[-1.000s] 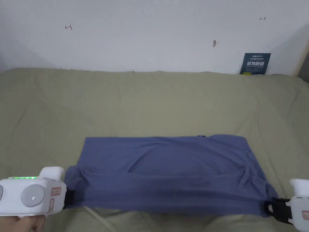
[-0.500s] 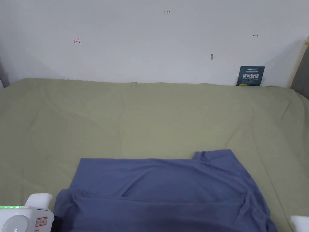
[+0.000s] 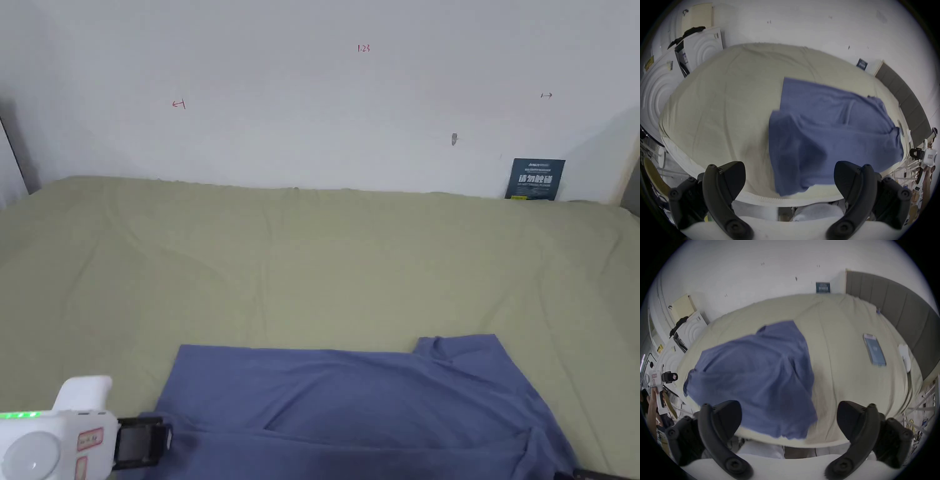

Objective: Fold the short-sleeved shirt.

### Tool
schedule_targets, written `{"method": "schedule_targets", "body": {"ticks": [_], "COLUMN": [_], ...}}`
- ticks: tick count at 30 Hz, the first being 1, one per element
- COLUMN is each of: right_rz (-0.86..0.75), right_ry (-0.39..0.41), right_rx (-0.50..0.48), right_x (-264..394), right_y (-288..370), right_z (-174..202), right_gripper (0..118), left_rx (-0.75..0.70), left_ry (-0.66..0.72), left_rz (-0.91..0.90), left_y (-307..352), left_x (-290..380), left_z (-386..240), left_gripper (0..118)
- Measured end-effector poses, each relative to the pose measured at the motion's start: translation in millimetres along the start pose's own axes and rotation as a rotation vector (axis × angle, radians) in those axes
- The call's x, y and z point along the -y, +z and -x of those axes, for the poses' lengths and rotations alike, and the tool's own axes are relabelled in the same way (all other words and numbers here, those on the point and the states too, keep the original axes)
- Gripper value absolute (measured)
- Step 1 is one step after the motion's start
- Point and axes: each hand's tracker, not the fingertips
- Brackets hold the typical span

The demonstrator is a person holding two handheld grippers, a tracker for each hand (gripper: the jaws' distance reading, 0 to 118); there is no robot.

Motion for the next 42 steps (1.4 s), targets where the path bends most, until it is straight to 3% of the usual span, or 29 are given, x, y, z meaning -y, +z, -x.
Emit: {"method": "schedule_targets", "body": {"ticks": [1, 2, 3, 4, 5, 7, 8, 9, 11, 12, 13, 14, 15, 18, 24, 28, 29, 30, 31, 37, 38, 39, 40, 41, 42], "right_rz": [-0.042, -0.073, -0.1, -0.11, -0.099, -0.084, -0.091, -0.167, -0.146, -0.137, -0.066, -0.062, -0.052, -0.033, 0.008, 0.027, 0.029, 0.032, 0.034, 0.054, 0.054, 0.066, 0.12, 0.175, 0.221], "right_ry": [-0.073, -0.062, -0.066, -0.068, -0.007, -0.02, -0.013, -0.005, -0.005, -0.005, -0.025, -0.023, -0.023, 0.003, 0.02, 0.032, 0.029, 0.034, 0.037, 0.031, 0.032, 0.035, 0.029, 0.021, 0.013], "right_rx": [0.073, 0.062, 0.084, 0.113, 0.03, 0.017, 0.025, 0.122, 0.105, 0.101, 0.061, 0.075, 0.084, 0.081, 0.09, 0.078, 0.08, 0.082, 0.084, 0.092, 0.092, 0.092, 0.114, 0.11, 0.067], "right_x": [-6.4, -14.3, -22.4, -29.5, -40.3, -57.8, -62.6, -65.1, -65.4, -65.7, -82.6, -88.9, -92.3, -99.9, -108.4, -108.8, -105.2, -105.2, -106.0, -120.8, -124.0, -129.8, -136.5, -142.0, -146.2], "right_y": [-1.1, -4.2, -8.3, -14.8, -33.5, -51.9, -58.4, -37.1, -32.8, -34.6, -60.1, -67.9, -73.3, -80.7, -112.5, -124.7, -125.3, -126.6, -127.8, -137.7, -140.2, -146.3, -156.1, -167.9, -182.2], "right_z": [0.0, 3.8, 8.0, 10.6, 9.7, 6.7, 7.7, 22.0, 33.2, 36.0, 14.9, 8.3, 5.1, 10.7, -0.7, -5.6, -8.0, -9.1, -9.9, -13.5, -13.1, -14.2, -14.6, -17.7, -21.4], "right_gripper": [59, 15, 0, 0, 0, 0, 0, 0, 0, 0, 0, 0, 0, 0, 0, 0, 0, 0, 0, 0, 1, 17, 51, 96, 118], "left_rx": [0.007, 0.012, 0.012, 0.008, -0.007, -0.047, -0.042, -0.047, -0.055, -0.053, -0.078, -0.098, -0.117, -0.149, -0.161, -0.154, -0.162, -0.142, -0.133, -0.117, -0.116, -0.117, -0.12, -0.124, -0.124], "left_ry": [0.002, 0.01, 0.014, 0.013, 0.017, -0.015, -0.009, 0.005, 0.044, 0.05, 0.045, 0.033, 0.008, 0.002, -0.027, -0.027, -0.043, -0.058, -0.065, -0.085, -0.08, -0.081, -0.085, -0.092, -0.101], "left_rz": [-0.003, -0.022, -0.033, -0.036, -0.077, -0.05, -0.051, -0.05, -0.048, -0.043, -0.03, -0.009, 0.035, 0.126, 0.16, 0.172, 0.154, 0.145, 0.135, 0.139, 0.14, 0.143, 0.143, 0.142, 0.145], "left_y": [-3.2, -7.2, -11.9, -19.6, -27.5, -44.6, -51.9, -61.6, -82.8, -95.8, -108.9, -121.6, -135.0, -192.6, -218.7, -215.8, -211.2, -206.6, -202.1, -198.2, -198.1, -198.9, -198.7, -198.3, -198.4], "left_x": [-8.0, -15.8, -22.6, -28.7, -35.5, -52.8, -59.4, -67.4, -84.1, -93.6, -102.6, -106.6, -111.7, -132.7, -128.0, -124.2, -124.3, -124.3, -125.2, -124.9, -124.7, -124.5, -124.3, -124.3, -124.5], "left_z": [-2.2, -3.8, -10.0, -12.6, -16.1, -23.8, -25.0, -25.2, -17.7, -13.7, -11.4, -9.2, -10.0, -12.0, -16.8, -20.7, -24.4, -27.3, -25.5, -28.4, -28.6, -28.9, -30.4, -31.7, -32.1], "left_gripper": [70, 27, 0, 0, 0, 0, 0, 0, 0, 10, 41, 84, 118, 114, 109, 83, 62, 24, 0, 0, 0, 0, 0, 0, 0]}}
